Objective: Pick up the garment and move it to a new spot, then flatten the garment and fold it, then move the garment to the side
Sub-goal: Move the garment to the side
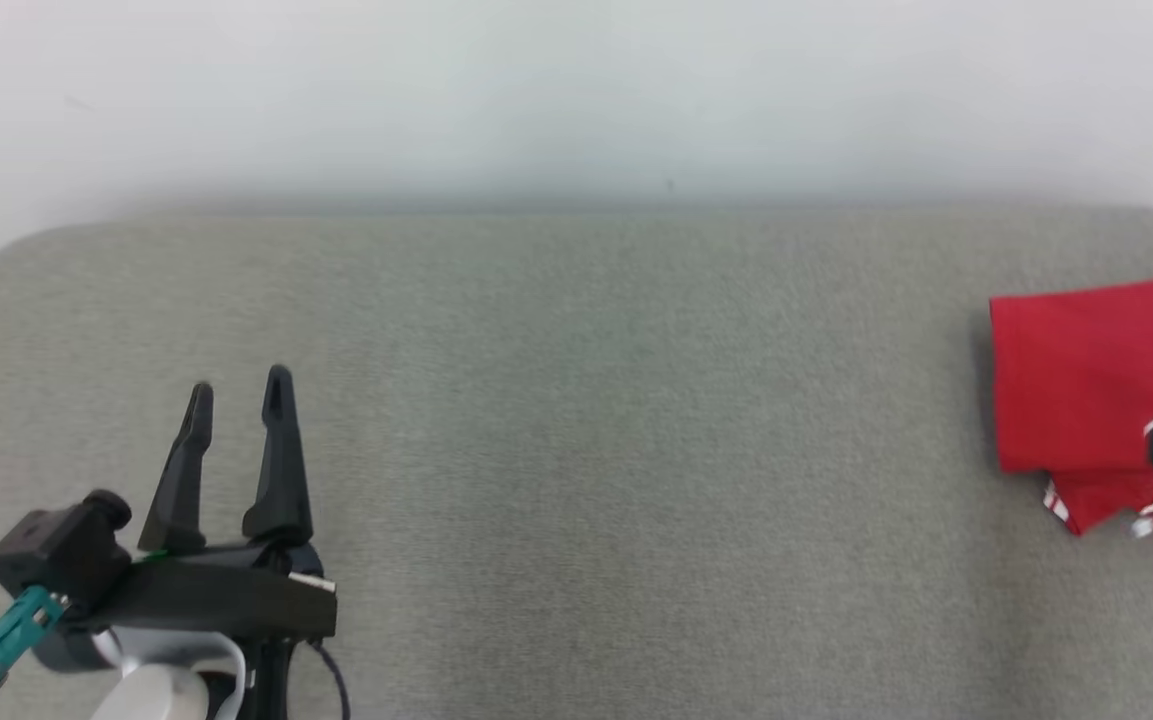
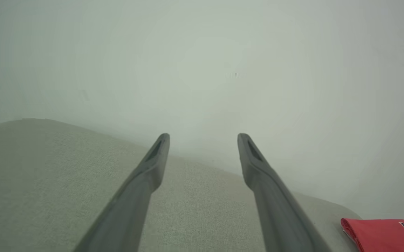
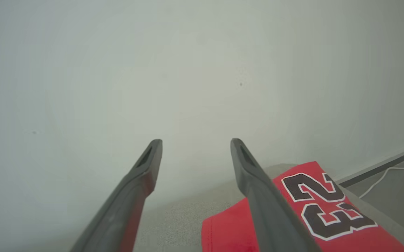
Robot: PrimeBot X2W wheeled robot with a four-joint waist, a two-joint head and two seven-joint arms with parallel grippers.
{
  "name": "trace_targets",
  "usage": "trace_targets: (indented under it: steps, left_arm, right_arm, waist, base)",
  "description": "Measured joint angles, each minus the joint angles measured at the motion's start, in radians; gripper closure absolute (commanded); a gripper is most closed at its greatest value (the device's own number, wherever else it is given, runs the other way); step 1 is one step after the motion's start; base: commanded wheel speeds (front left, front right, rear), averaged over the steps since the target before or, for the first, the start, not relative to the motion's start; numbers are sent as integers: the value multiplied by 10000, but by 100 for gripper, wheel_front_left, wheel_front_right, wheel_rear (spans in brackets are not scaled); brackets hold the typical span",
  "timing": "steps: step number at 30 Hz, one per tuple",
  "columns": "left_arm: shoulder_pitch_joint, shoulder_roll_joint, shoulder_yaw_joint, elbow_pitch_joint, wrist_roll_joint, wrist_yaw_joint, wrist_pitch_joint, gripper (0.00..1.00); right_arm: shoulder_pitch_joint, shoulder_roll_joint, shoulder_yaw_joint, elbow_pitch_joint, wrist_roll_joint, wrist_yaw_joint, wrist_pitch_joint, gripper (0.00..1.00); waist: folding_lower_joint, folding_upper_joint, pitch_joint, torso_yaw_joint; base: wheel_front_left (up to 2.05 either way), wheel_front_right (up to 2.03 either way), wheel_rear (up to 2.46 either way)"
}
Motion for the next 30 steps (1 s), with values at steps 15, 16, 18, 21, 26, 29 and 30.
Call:
trace_targets:
  steps: [15,16,18,21,26,29,30]
  left_arm:
    - [1690,644,443,299,832,-1193,-136,0]
    - [1778,677,441,299,949,-1229,-136,0]
    - [1999,746,424,313,1147,-1344,-136,0]
    - [2290,792,376,385,1350,-1475,-136,0]
    - [2568,803,456,571,1480,-1475,-136,0]
    - [2614,767,539,604,1546,-1476,-136,0]
    - [2636,754,579,606,1586,-1475,-136,0]
  right_arm:
    - [3088,42,3576,113,3576,-2,-1607,0]
    - [3259,42,3764,56,3574,-2,-1655,0]
    - [3568,46,4079,-75,3570,-2,-1703,0]
    - [4005,48,4353,-303,3542,-2,-1724,0]
    - [4529,46,4529,-644,3120,-2,-1452,0]
    - [4769,42,4357,-744,2585,-2,-1239,0]
    - [4849,44,4289,-788,2372,-2,-1181,0]
  waist:
    - [1,0,-1214,1300]
    - [1,1,-1246,1356]
    - [1,1,-1312,1430]
    - [1,1,-1350,1457]
    - [2,1,-1283,1342]
    - [3,1,-1232,1262]
    - [3,1,-1213,1239]
  base:
    - [0,0,0]
    - [0,0,0]
    - [0,0,0]
    - [0,0,0]
    - [0,0,0]
    - [0,0,0]
    - [0,0,0]
